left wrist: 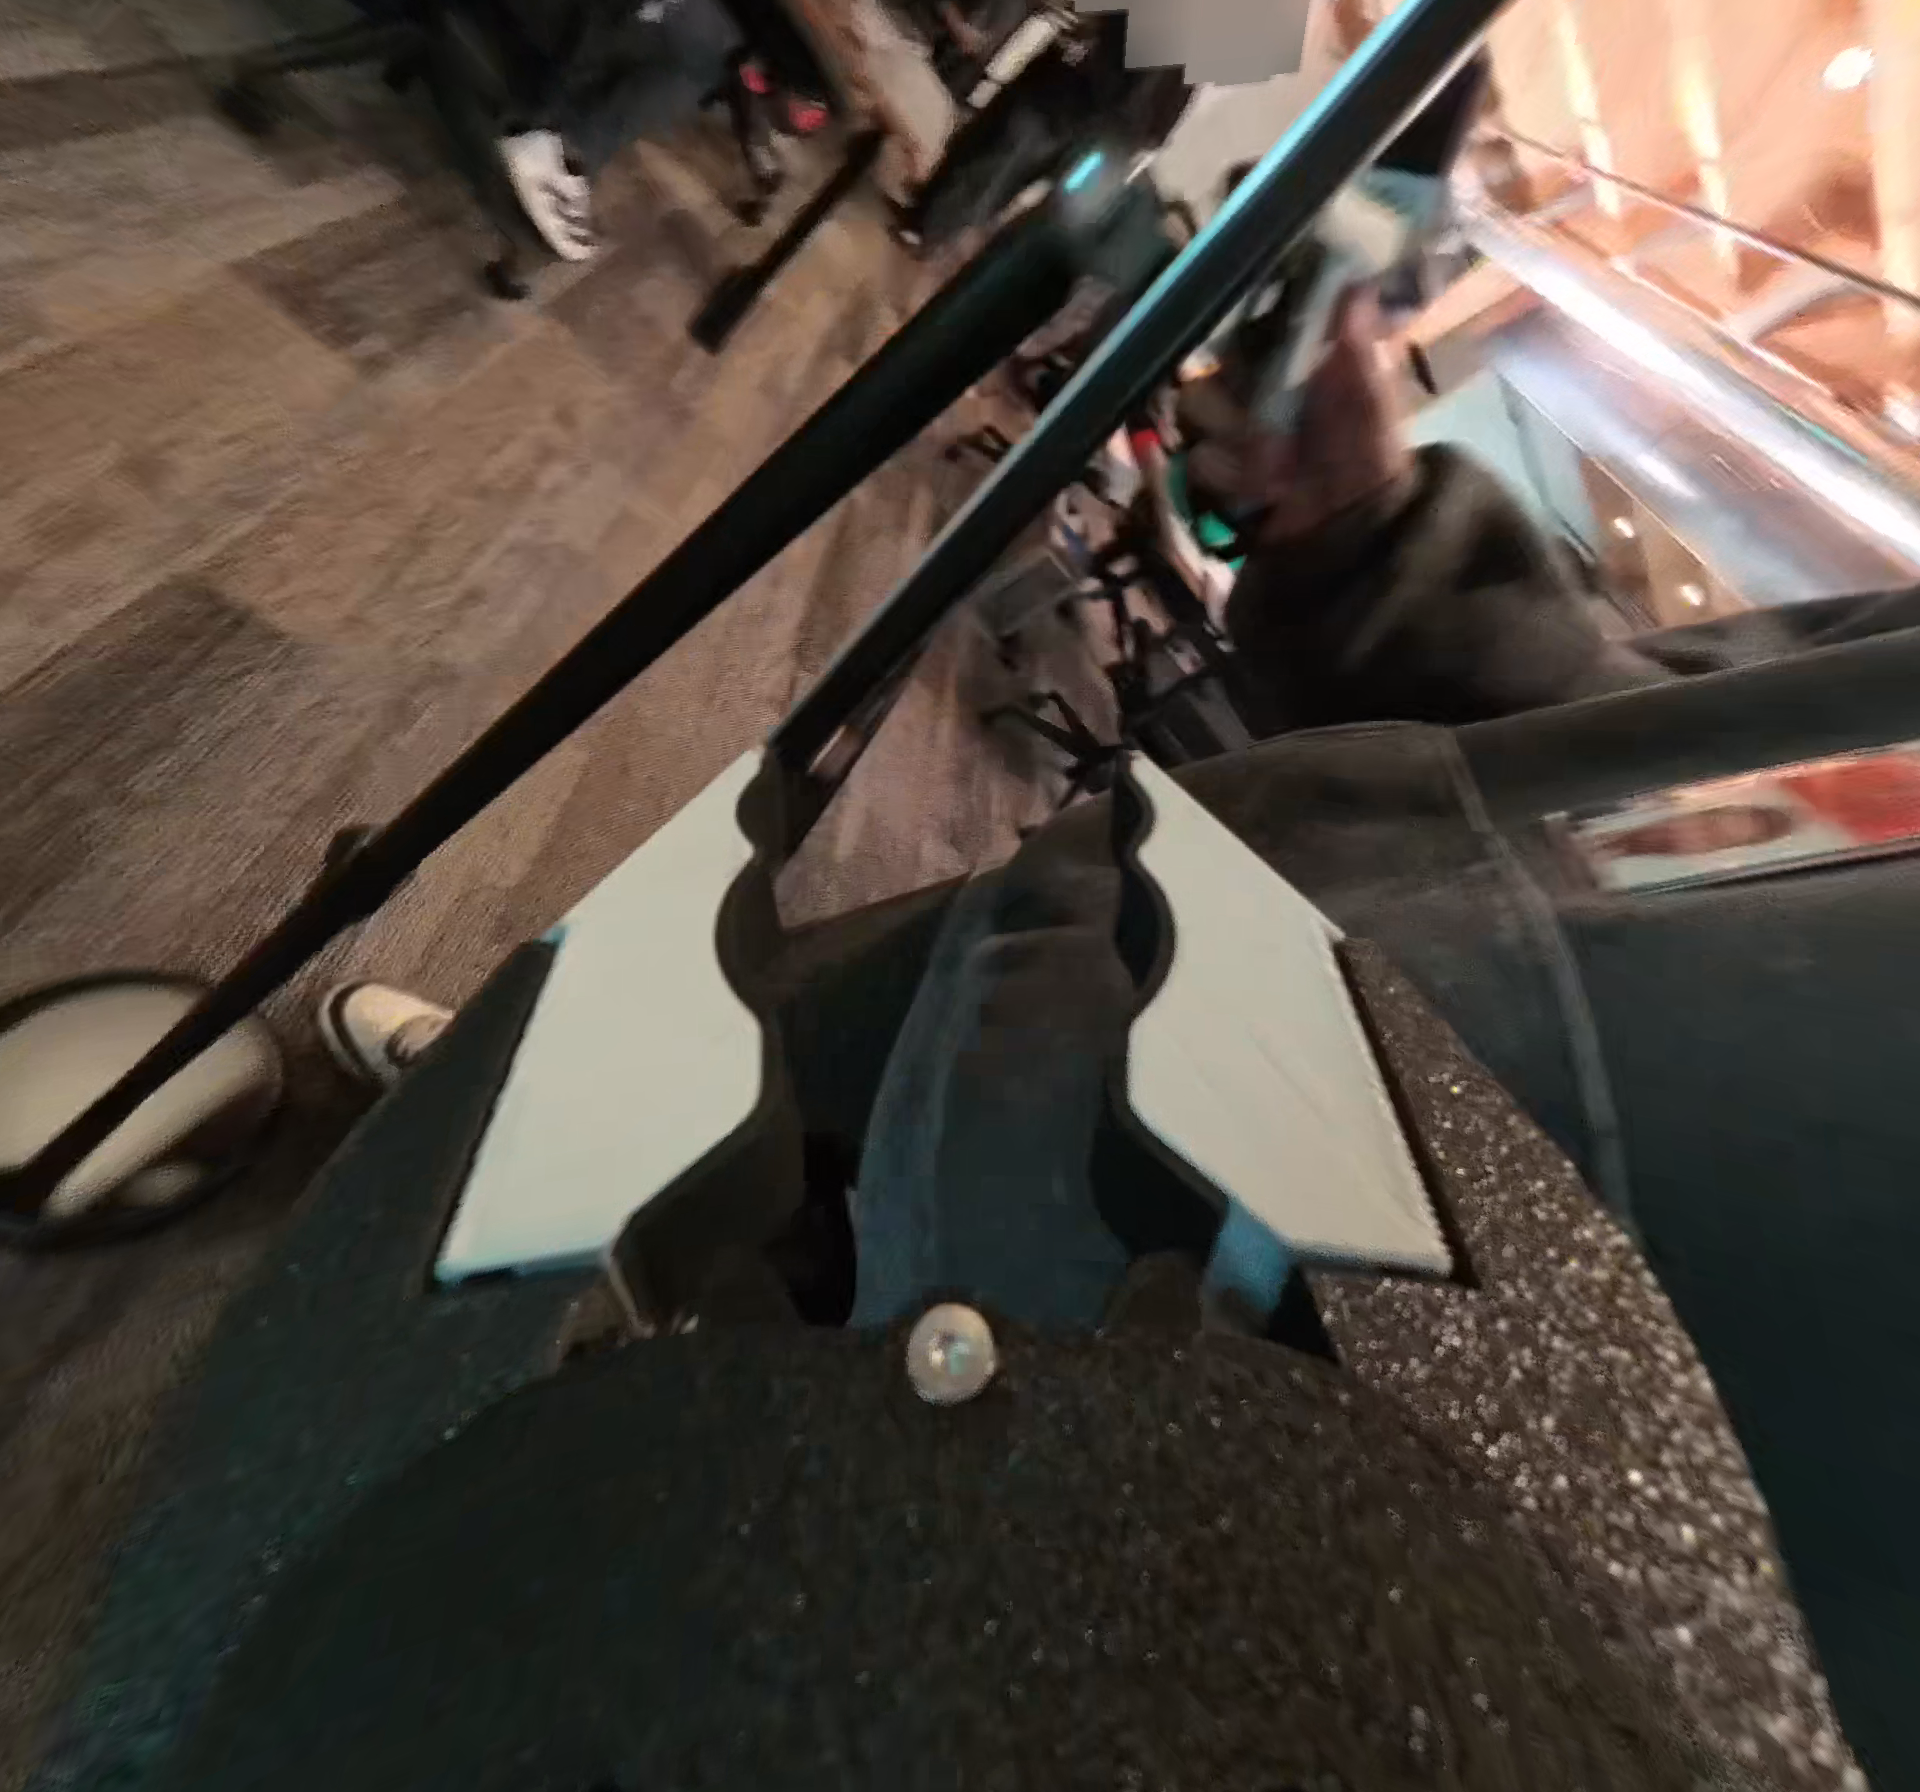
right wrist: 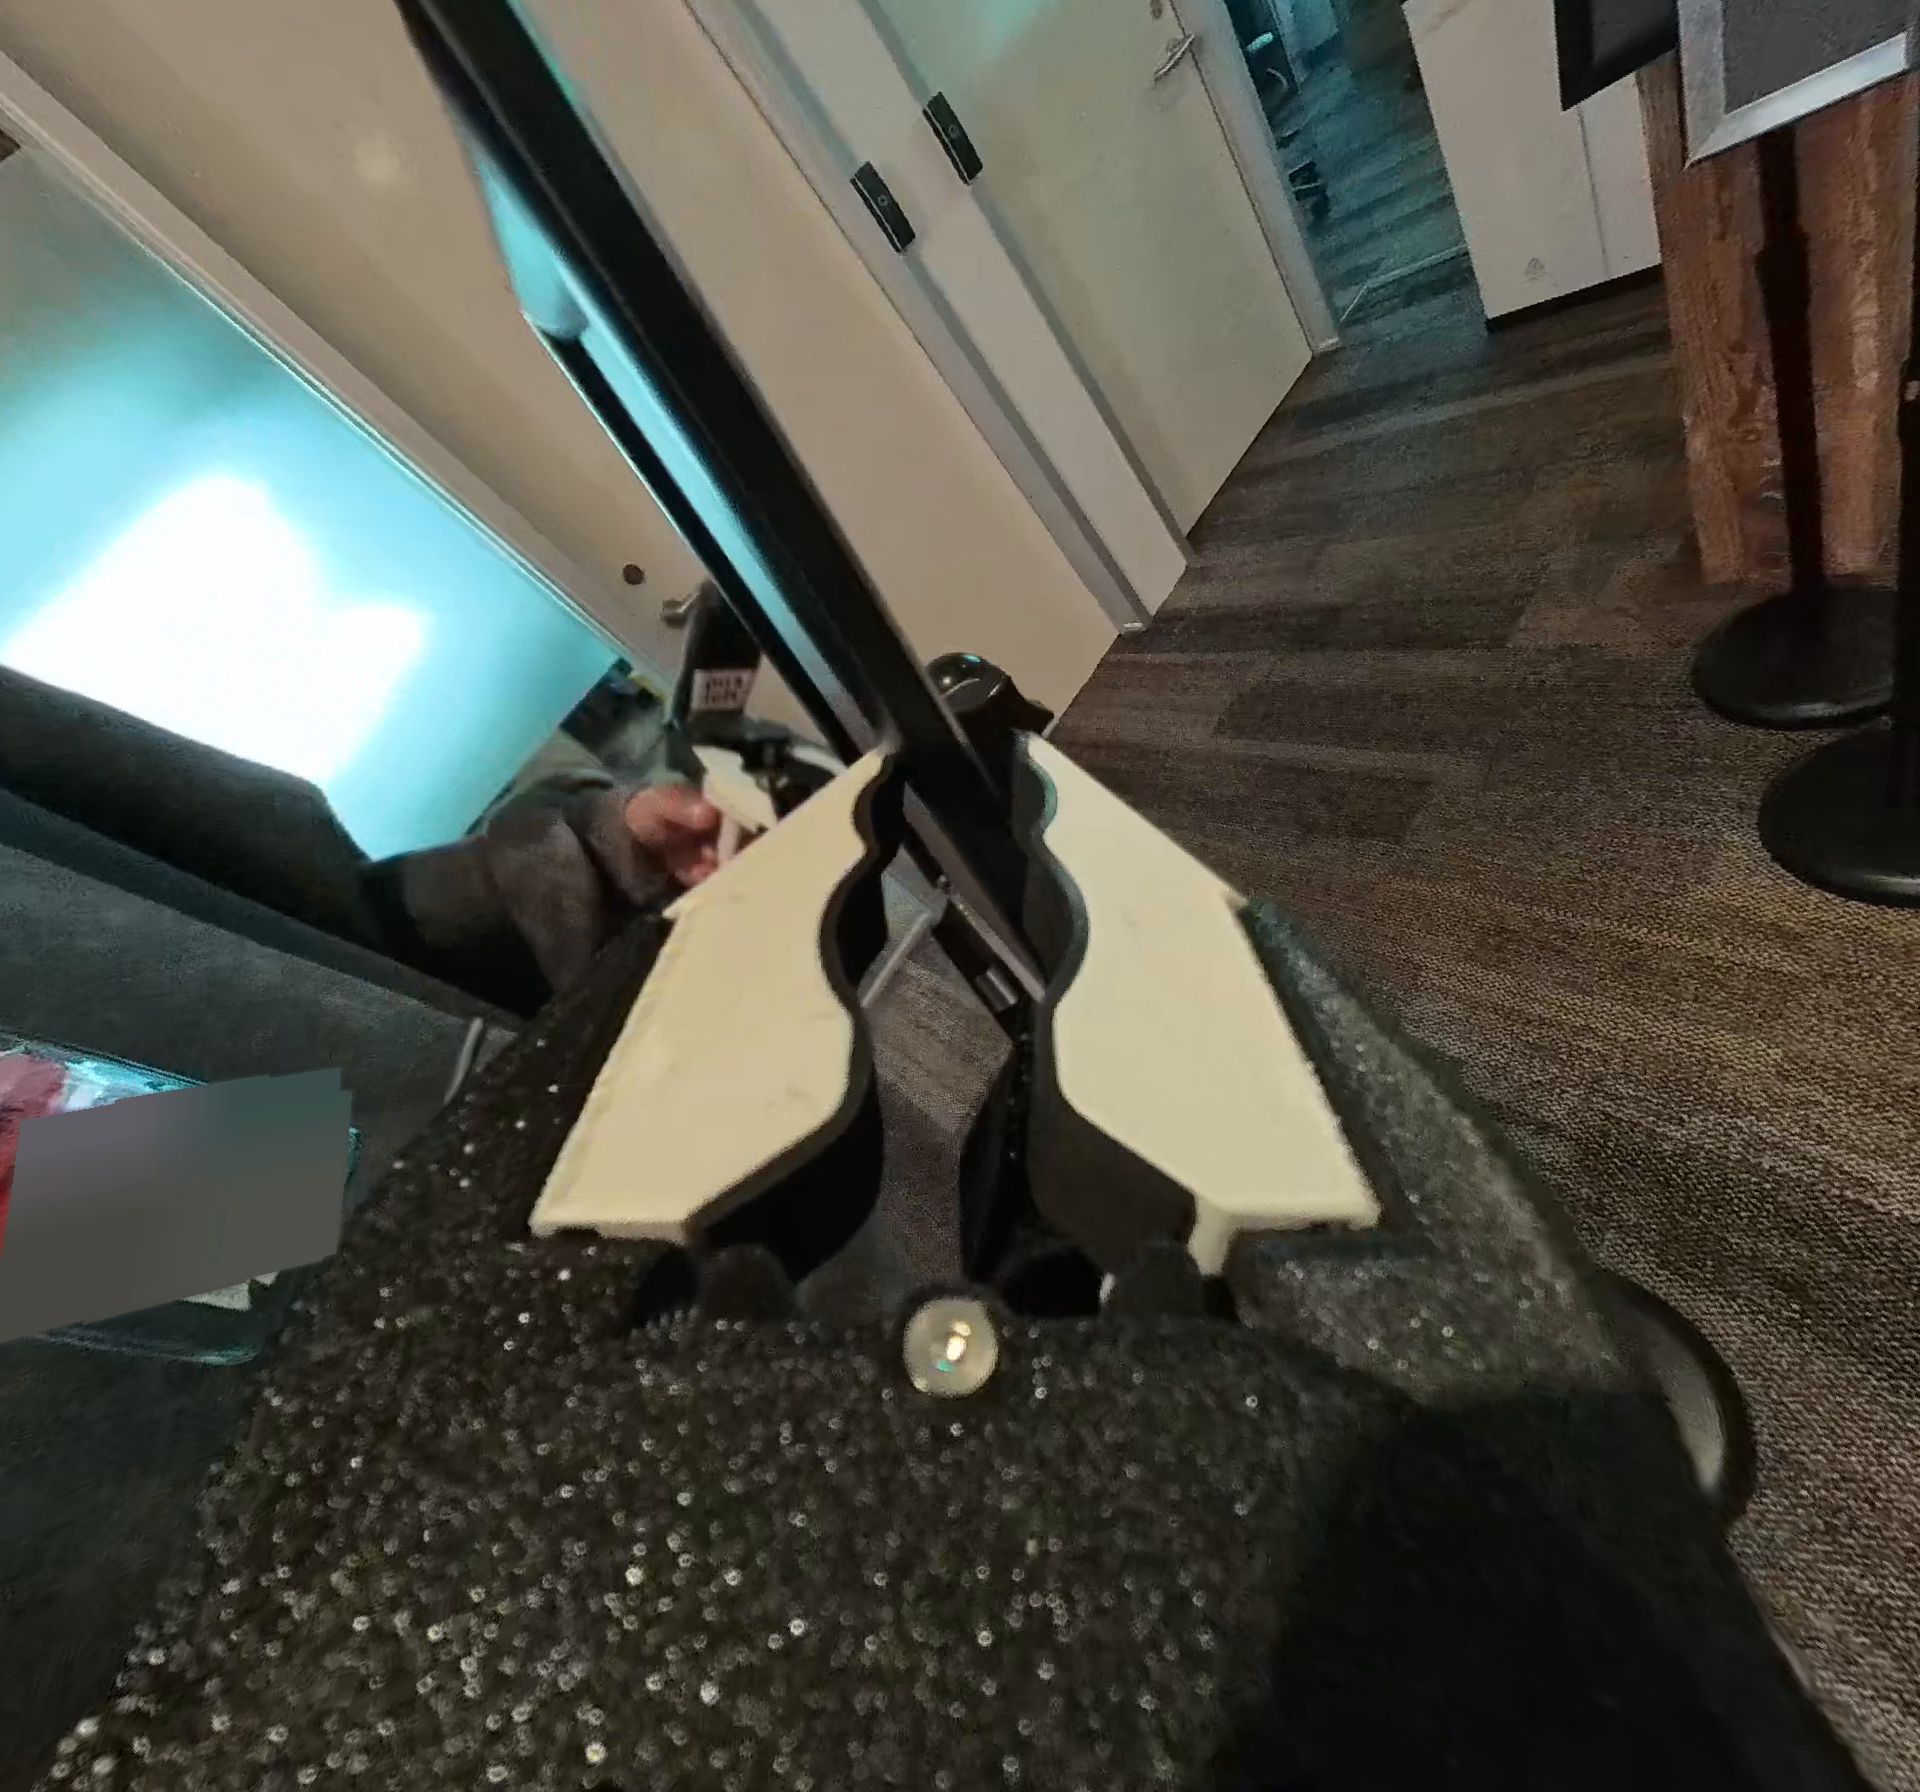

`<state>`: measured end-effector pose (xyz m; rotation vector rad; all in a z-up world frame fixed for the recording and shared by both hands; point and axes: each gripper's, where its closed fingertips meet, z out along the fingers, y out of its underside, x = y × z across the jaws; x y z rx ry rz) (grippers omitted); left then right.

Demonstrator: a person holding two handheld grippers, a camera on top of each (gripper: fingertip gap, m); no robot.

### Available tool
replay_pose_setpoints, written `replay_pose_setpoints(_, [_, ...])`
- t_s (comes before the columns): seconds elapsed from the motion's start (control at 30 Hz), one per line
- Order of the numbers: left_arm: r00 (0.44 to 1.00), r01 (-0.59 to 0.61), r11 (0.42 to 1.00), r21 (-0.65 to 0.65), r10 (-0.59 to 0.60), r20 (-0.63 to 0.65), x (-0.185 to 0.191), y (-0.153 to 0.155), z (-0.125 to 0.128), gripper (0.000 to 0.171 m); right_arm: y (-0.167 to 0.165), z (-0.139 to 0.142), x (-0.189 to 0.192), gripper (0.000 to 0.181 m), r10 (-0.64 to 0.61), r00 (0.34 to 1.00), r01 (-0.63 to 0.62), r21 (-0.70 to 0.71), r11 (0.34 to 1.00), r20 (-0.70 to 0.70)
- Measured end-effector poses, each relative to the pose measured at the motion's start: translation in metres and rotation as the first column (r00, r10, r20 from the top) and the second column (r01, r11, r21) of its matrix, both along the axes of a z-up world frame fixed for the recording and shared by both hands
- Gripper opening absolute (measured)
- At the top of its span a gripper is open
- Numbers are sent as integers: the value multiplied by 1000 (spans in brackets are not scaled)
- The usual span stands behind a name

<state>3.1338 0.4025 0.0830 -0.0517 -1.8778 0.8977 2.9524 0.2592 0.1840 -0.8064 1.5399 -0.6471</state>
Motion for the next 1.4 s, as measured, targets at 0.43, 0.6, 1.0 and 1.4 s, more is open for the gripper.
replay_pose_setpoints(0.43, [527, -549, 822, -150, 201, -826, -35, 14, -20, 60, -27, 3, 25, 18, 32, 986, 43, 440, 897, -162])
replay_pose_setpoints(0.6, [536, -602, 757, -253, 149, -831, -42, 27, 5, 36, -35, 2, 32, 18, 36, 984, 62, 528, 847, -175])
replay_pose_setpoints(1.0, [629, -616, 750, -241, 285, -723, -42, 29, 30, 26, -40, -2, 33, 15, 77, 976, 22, 445, 895, -203])
replay_pose_setpoints(1.4, [449, -707, 707, 18, 469, -761, -6, 15, 23, 24, -12, 1, 25, 10, 132, 986, -96, 298, 950, -101])
